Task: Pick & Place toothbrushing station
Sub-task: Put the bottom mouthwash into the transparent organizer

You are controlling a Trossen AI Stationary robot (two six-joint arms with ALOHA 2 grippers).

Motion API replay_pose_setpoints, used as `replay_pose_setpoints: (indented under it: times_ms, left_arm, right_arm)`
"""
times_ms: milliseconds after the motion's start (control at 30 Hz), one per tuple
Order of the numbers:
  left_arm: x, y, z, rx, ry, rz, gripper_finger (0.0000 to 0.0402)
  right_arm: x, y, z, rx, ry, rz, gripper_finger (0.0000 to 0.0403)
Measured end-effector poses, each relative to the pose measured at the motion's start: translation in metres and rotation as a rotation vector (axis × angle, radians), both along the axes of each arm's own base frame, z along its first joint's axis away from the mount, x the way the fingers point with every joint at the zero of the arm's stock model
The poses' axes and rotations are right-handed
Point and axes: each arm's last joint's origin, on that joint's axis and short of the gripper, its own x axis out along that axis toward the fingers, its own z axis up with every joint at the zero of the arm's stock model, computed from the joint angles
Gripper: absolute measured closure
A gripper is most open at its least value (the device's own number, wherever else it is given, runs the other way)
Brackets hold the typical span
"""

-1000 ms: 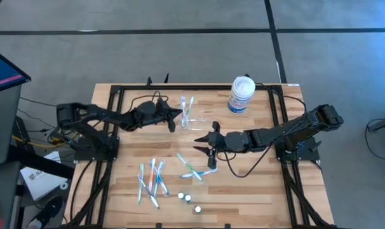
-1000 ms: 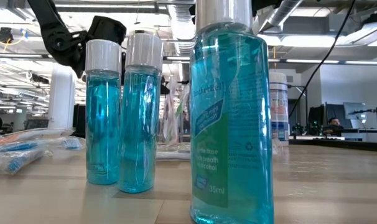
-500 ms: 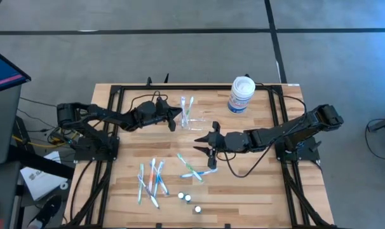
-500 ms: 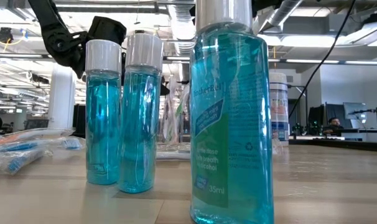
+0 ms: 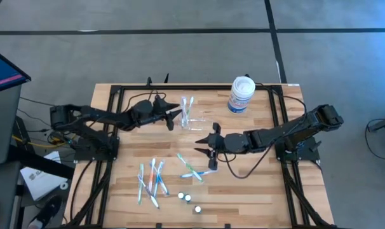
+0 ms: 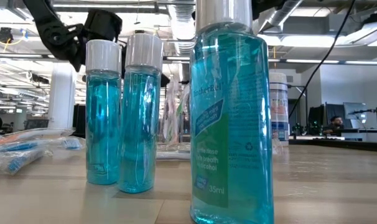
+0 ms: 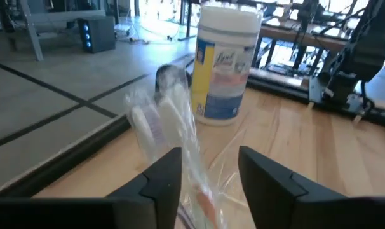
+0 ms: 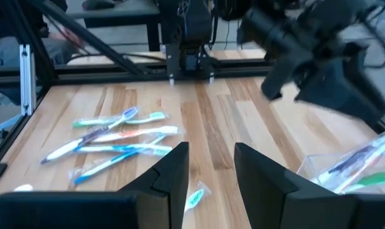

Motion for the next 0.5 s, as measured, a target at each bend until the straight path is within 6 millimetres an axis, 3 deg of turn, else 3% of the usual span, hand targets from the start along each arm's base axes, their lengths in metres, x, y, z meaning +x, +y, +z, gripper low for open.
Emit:
replay_pose_setpoints:
  times_ms: [267, 500]
  left_arm:
    - [-0.010, -0.009, 0.010, -0.025, 0.054, -0.017, 0.0235]
    - [-0.007, -0.034, 0.016, -0.005, 0.050, -0.122, 0.0235]
  right_arm:
    - [-0.001, 0.012, -0.012, 0.030, 0.072, 0.067, 0.0285]
    - [0.009, 0.035, -0.046, 0.027, 0.163, 0.216, 0.0285]
